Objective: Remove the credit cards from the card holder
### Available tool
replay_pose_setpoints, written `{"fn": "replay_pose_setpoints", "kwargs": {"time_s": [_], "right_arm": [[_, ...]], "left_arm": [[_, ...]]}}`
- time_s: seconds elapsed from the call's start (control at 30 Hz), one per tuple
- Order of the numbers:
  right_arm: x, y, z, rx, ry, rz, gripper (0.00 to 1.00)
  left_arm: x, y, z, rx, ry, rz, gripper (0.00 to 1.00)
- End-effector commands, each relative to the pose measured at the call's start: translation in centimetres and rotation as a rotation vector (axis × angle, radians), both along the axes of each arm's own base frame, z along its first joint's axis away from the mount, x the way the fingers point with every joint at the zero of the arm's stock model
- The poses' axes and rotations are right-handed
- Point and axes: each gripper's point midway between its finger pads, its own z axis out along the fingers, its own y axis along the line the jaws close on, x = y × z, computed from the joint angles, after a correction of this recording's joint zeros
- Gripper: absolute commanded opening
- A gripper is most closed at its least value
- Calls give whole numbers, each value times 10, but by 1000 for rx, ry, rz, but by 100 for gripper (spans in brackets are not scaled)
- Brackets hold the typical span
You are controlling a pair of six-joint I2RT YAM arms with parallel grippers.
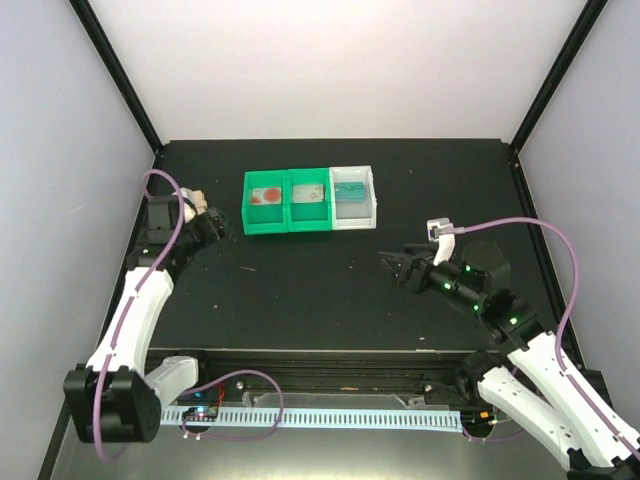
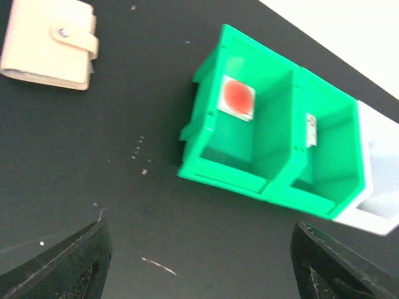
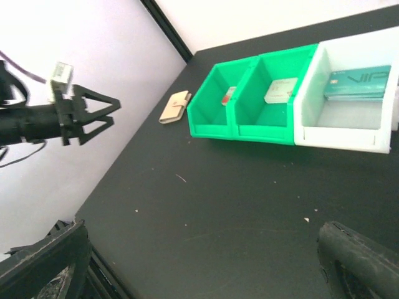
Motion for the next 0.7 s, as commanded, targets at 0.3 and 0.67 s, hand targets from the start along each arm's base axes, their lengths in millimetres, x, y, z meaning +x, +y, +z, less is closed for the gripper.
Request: {"fn": "replay_pose_setpoints", "kwargs": {"time_s": [0.3,0.67], "right_arm": [[-16,9,31,97,-70,93,100],[-22,1,39,118,-91,73,98]], "left_arm": [[68,103,-62,-293,32,323,61],[115,136,-137,-496,85,494,44]]}}
